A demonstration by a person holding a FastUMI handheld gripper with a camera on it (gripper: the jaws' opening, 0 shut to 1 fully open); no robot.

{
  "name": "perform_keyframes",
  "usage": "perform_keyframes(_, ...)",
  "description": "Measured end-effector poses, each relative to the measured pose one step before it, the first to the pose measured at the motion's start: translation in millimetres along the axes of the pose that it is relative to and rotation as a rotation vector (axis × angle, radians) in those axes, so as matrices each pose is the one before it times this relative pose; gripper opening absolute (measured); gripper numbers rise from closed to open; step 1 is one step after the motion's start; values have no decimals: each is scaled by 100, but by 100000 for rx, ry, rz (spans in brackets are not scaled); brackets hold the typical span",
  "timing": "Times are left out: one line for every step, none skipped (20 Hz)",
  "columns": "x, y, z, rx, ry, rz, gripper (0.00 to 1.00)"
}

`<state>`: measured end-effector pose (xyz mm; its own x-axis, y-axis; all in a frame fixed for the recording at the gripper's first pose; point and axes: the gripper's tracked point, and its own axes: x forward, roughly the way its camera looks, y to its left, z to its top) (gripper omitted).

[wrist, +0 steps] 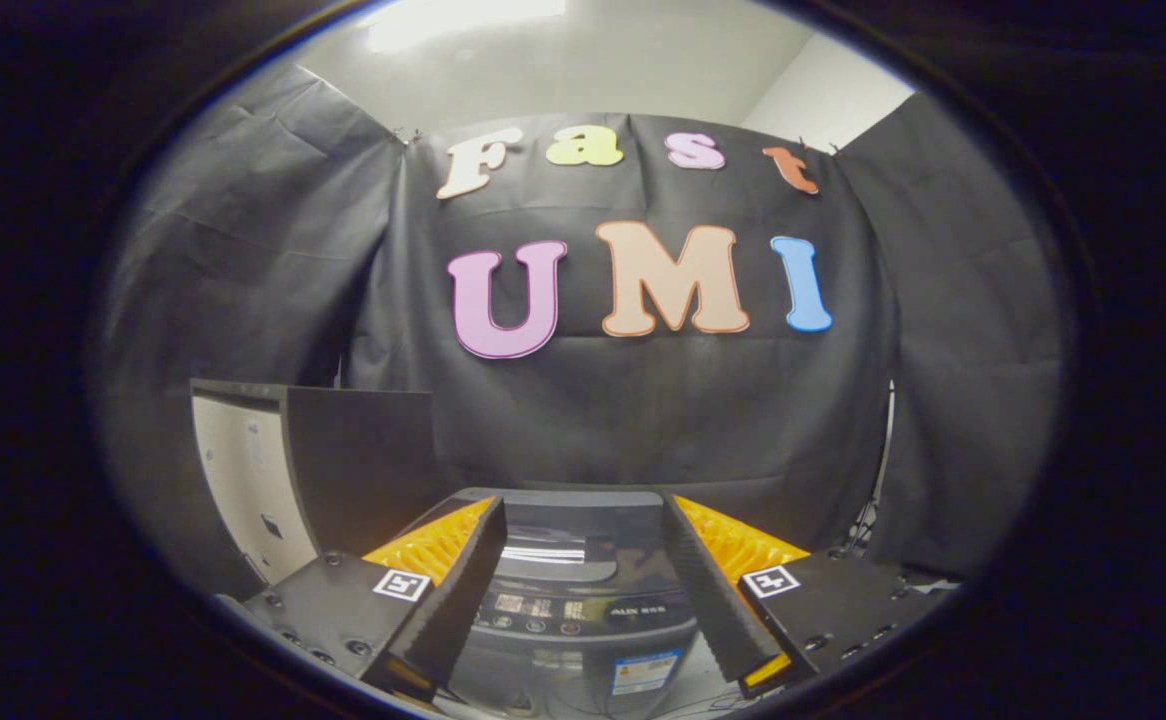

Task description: Put the clothes into the washing machine and then close the washing machine lid.

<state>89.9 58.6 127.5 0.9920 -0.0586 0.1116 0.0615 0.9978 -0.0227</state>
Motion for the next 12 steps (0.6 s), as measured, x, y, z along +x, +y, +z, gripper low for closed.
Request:
perform_keyframes(-1250, -273, -500, -603, -1074, 249, 97)
perform_keyframes(-1111, -41, -527, 57, -995, 783, 97)
perform_keyframes(-1076, 62, -452, 484, -378, 818, 97)
perform_keyframes(-1160, -84, -609, 369, 187, 457, 97)
perform_keyframes(-1037, 26, -540, -69, 377, 523, 97)
perform_keyframes(-1033, 100, -535, -438, 195, 309, 97)
perform_keyframes(-349, 18, -396, -297, 450, 330, 97)
perform_keyframes(-1119, 71, -393, 506, 938, 334, 97)
perform_keyframes(-590, 226, -438, 1422, 1023, 989, 97)
perform_keyframes(-513, 280, -455, 1435, 951, 914, 97)
perform_keyframes(-633, 278, -489, 457, 791, 613, 97)
perform_keyframes(-544, -12, -439, -539, 765, 306, 97)
